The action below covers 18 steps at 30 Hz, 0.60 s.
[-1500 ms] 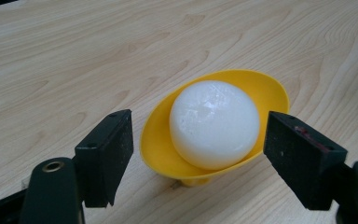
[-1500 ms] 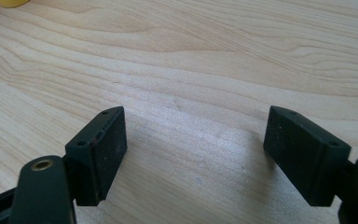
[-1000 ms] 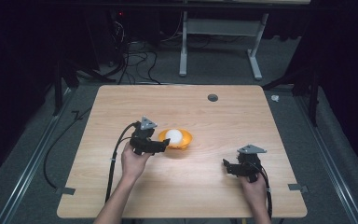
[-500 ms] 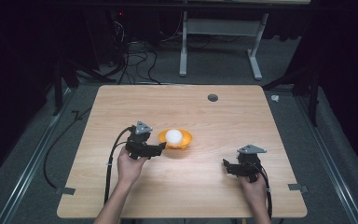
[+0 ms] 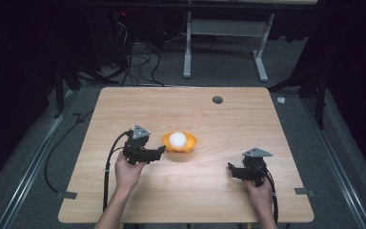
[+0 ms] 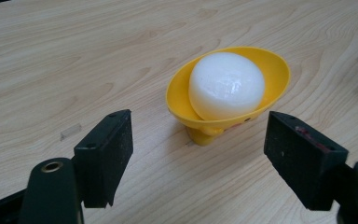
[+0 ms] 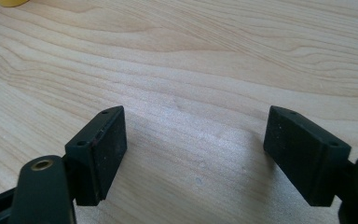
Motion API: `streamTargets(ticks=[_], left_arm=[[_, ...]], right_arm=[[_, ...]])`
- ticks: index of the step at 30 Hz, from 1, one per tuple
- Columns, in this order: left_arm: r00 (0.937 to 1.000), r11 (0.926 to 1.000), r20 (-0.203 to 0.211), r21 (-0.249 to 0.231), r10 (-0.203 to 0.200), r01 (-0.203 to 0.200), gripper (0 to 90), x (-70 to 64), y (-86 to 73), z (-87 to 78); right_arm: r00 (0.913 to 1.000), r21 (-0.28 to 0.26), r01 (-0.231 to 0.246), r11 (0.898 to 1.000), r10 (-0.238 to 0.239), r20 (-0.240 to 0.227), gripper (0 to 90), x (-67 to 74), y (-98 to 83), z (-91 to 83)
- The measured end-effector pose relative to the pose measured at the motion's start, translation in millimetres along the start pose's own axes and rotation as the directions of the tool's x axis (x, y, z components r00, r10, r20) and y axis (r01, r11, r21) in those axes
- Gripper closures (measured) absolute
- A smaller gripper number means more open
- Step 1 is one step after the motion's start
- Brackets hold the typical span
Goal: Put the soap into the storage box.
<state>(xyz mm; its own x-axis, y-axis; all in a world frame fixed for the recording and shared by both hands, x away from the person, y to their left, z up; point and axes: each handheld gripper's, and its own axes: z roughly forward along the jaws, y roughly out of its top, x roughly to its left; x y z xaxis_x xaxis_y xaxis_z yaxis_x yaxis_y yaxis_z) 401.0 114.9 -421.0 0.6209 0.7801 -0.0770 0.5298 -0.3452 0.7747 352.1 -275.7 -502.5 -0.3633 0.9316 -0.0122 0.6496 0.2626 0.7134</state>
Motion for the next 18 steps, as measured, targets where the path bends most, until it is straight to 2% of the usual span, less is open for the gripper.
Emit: streamTargets(ticks=[18], left_arm=[[0.9995,0.9994,-0.009,-0.015,-0.031,0.031,24.3,4.1,-10.9,-8.6]], right_arm=[[1.0000,0.000,0.000,1.000,0.000,0.000,22.0,0.0,0.0,0.0]])
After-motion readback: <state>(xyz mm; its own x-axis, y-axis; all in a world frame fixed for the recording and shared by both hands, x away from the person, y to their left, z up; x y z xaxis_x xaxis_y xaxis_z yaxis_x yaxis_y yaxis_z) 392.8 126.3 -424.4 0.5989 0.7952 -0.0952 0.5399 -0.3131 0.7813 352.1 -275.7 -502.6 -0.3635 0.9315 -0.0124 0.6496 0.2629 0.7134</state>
